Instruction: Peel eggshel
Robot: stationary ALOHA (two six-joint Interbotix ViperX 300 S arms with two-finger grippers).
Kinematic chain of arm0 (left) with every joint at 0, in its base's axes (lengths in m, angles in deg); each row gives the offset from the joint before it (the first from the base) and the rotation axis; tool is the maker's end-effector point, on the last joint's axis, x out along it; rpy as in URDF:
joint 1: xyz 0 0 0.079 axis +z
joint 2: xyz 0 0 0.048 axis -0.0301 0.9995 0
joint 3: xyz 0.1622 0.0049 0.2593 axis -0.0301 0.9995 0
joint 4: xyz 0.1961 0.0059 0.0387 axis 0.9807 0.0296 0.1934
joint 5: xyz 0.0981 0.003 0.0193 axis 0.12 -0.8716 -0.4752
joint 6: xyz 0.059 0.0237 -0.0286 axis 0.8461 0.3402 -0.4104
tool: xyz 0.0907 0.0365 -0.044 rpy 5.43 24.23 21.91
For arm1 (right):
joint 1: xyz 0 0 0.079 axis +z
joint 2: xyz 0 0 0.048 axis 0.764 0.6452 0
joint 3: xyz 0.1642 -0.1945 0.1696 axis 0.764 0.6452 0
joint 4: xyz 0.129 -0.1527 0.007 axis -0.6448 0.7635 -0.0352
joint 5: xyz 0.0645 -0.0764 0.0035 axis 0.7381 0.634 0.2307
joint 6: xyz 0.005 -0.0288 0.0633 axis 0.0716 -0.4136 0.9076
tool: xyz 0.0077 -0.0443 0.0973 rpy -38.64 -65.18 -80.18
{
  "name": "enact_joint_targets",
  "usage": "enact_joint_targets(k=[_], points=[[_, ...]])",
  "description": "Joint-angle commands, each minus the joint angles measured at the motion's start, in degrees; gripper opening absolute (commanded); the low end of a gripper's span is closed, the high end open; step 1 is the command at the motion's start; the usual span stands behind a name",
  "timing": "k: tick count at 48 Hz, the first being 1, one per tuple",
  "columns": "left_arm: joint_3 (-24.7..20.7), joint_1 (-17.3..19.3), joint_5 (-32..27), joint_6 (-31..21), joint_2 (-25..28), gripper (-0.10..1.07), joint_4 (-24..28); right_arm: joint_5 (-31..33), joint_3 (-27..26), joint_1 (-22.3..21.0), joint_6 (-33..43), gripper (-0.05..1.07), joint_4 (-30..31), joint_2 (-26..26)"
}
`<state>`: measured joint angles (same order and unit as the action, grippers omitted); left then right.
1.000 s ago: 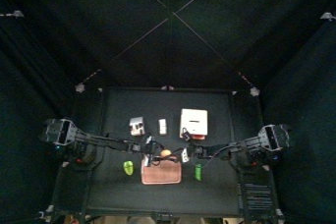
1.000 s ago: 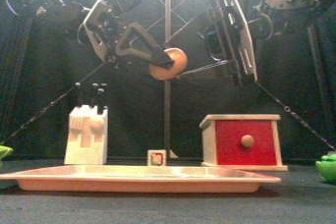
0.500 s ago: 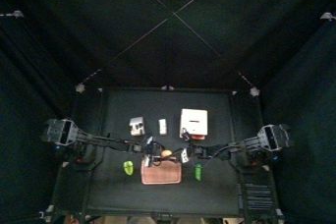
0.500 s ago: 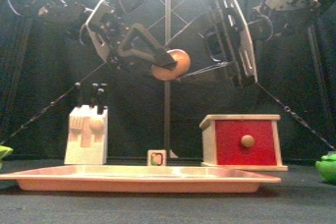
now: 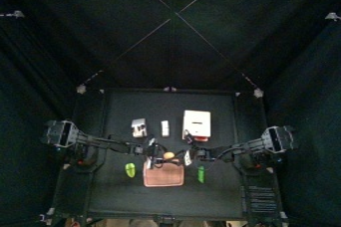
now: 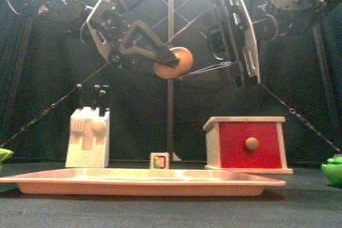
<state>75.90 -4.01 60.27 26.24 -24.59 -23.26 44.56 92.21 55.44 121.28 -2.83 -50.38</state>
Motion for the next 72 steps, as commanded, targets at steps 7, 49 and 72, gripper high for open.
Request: enact_joint_targets(k=[7,49,72], points=[[0.18,0.18,0.44,0.09,-1.85,0.53,0.09,-0.35,0.0,-0.26,0.09,0.92,-0.09,-2.29],[0.18,0.0,2.9,0.09,-0.79,0.53,0.09,-0.44,-1.05,-3.43,0.09,0.96,4.22,-3.16],[-0.18,0.44,3.08,0.09,-0.09,0.53,0.09,-0.53,-1.05,-3.6,0.09,0.96,4.39,-2.99]])
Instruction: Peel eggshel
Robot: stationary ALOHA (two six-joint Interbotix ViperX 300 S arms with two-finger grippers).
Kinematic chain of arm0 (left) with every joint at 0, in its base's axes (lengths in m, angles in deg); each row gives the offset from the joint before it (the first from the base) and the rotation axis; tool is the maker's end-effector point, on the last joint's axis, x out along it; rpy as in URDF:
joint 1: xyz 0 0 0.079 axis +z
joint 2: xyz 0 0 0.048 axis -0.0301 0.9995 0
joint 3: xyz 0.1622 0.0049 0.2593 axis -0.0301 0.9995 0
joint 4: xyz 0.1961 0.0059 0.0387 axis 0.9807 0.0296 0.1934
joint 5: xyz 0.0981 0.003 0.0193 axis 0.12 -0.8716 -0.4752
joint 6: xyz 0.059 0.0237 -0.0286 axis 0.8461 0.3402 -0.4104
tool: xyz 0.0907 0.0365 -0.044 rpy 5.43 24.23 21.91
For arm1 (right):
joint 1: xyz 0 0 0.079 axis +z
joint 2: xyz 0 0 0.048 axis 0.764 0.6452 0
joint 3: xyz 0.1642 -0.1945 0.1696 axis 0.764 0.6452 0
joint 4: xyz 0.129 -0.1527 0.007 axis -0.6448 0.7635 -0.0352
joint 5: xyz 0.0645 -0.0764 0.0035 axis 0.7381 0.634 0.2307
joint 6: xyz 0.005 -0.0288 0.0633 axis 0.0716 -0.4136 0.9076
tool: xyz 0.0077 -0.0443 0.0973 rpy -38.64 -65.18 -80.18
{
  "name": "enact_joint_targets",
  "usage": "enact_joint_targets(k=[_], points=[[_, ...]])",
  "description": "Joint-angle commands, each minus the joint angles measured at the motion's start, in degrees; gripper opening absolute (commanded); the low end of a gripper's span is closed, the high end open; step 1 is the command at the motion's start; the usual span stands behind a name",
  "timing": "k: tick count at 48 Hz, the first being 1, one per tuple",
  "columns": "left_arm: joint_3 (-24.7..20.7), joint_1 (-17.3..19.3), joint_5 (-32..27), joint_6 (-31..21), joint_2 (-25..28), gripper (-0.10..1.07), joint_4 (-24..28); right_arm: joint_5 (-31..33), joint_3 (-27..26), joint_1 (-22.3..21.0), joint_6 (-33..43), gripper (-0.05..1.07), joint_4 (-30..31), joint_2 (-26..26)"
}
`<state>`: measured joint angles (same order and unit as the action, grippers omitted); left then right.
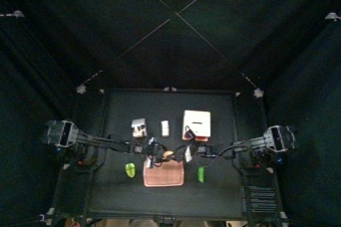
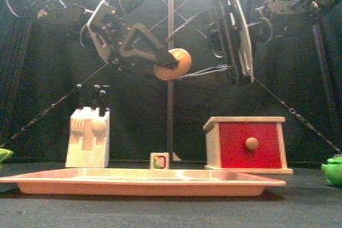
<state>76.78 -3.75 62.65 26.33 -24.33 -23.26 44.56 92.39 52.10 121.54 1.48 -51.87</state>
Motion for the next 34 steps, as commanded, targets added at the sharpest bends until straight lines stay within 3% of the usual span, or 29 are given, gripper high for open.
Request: enact_joint_targets(k=[1,34], points=[[-1.05,0.18,0.7,0.0,-0.35,0.53,0.09,-0.53,-1.23,-0.26,-0.18,0.96,0.0,-1.49],[-0.97,0.18,1.32,0.0,-0.26,0.53,0.09,-0.35,-1.41,-0.18,-0.09,0.84,0.09,-0.35]])
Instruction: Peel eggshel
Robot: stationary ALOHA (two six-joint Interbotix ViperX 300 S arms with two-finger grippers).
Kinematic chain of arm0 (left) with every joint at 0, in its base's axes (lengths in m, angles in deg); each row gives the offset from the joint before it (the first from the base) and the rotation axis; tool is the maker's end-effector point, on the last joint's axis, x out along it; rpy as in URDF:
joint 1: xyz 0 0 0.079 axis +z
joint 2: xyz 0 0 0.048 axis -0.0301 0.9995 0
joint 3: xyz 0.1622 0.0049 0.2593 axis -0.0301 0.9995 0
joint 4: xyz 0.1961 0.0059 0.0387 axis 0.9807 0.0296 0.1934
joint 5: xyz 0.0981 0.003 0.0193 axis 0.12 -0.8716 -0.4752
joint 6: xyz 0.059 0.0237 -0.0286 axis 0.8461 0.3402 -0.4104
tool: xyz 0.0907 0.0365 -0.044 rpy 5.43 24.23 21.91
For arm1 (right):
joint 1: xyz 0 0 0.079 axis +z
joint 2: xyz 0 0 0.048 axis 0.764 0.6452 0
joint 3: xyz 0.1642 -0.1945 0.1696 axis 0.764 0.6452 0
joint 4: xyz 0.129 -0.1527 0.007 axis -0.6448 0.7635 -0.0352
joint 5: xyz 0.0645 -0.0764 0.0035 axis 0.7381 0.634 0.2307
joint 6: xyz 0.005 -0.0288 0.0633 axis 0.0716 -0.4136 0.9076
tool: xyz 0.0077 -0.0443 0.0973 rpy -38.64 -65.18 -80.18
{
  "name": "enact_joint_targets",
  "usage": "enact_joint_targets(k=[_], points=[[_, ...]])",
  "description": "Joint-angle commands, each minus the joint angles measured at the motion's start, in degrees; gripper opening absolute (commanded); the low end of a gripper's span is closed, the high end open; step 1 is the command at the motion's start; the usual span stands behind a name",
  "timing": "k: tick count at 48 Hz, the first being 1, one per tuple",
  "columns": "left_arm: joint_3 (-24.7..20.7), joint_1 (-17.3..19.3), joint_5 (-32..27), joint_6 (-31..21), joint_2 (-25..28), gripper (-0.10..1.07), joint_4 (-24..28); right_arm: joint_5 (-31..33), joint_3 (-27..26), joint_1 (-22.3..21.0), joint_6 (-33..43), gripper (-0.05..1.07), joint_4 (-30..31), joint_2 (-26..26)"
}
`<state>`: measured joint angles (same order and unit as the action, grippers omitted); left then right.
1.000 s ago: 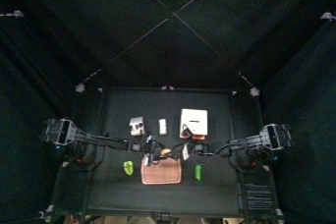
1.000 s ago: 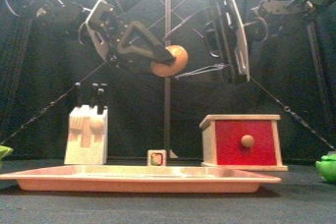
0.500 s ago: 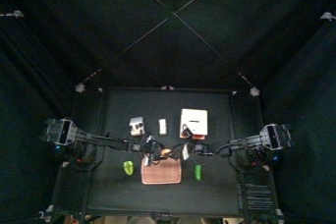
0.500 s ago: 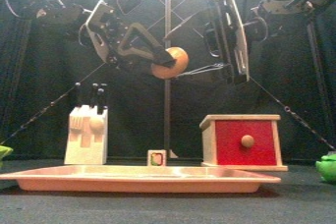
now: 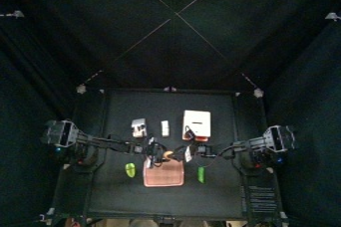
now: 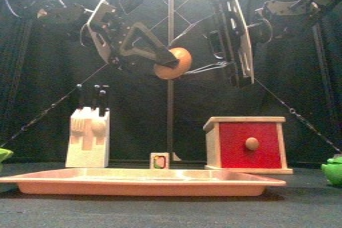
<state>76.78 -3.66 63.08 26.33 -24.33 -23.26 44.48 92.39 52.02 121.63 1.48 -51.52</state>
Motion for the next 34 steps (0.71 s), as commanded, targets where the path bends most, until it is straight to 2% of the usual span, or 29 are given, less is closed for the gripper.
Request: enact_joint_targets(k=[1,34], points=[[-0.97,0.09,0.97,0.0,-0.26,0.53,0.09,-0.26,-1.41,-0.09,-0.18,0.83,0.09,-0.62],[0.88,1.23,1.14,0.0,-1.05,0.53,0.09,-0.26,-0.97,-0.09,-0.09,0.83,-0.44,-1.41]])
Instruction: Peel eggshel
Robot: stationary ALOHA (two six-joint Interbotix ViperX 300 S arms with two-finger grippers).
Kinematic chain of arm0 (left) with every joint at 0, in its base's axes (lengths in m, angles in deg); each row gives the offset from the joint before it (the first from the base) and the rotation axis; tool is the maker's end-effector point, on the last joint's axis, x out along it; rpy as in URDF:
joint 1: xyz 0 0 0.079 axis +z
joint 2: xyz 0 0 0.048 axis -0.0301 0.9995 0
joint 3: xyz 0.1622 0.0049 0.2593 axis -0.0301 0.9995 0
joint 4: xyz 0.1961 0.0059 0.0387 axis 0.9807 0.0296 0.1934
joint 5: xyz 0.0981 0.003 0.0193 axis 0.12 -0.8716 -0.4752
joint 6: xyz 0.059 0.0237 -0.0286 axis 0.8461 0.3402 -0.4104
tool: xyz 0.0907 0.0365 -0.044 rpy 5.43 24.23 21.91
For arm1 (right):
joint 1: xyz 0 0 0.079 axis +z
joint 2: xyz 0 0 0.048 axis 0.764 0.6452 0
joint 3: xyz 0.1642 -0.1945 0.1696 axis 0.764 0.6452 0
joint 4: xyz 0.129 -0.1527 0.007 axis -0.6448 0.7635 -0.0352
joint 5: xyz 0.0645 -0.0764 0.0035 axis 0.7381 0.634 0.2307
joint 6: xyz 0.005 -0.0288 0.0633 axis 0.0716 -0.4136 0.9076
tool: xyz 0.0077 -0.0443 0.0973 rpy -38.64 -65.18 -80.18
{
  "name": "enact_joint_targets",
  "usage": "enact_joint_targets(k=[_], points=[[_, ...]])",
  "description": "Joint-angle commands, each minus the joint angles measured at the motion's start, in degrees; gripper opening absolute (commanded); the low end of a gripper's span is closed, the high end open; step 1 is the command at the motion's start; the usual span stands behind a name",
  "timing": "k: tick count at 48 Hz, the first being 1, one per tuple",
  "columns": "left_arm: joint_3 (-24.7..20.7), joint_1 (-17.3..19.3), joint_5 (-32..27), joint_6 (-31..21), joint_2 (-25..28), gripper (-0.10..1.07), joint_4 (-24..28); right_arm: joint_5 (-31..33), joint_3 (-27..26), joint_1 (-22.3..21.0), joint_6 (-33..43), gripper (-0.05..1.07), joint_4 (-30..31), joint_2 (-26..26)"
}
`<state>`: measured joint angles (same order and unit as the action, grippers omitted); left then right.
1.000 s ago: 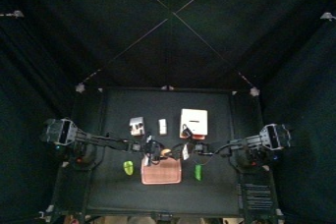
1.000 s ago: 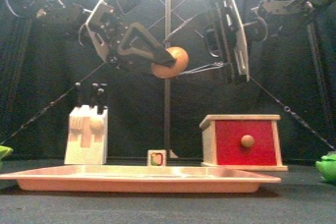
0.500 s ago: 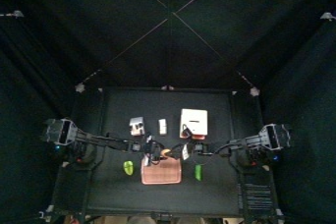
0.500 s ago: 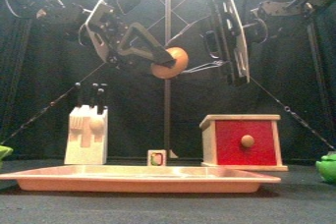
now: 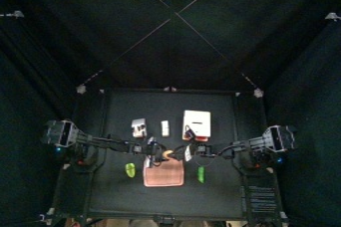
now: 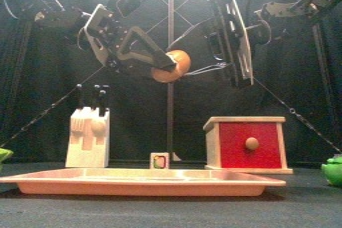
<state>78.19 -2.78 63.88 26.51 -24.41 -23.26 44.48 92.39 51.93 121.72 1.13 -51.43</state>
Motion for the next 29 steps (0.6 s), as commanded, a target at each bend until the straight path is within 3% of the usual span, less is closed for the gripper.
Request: enact_joint_targets(k=[1,29], points=[[-0.53,0.35,0.35,-0.09,-0.97,0.53,0.09,-0.26,-0.88,0.0,-0.18,0.83,-0.09,-1.58],[0.0,0.26,0.35,-0.18,-1.67,0.53,0.09,0.35,1.76,-0.09,-0.18,0.83,-0.7,-4.83]])
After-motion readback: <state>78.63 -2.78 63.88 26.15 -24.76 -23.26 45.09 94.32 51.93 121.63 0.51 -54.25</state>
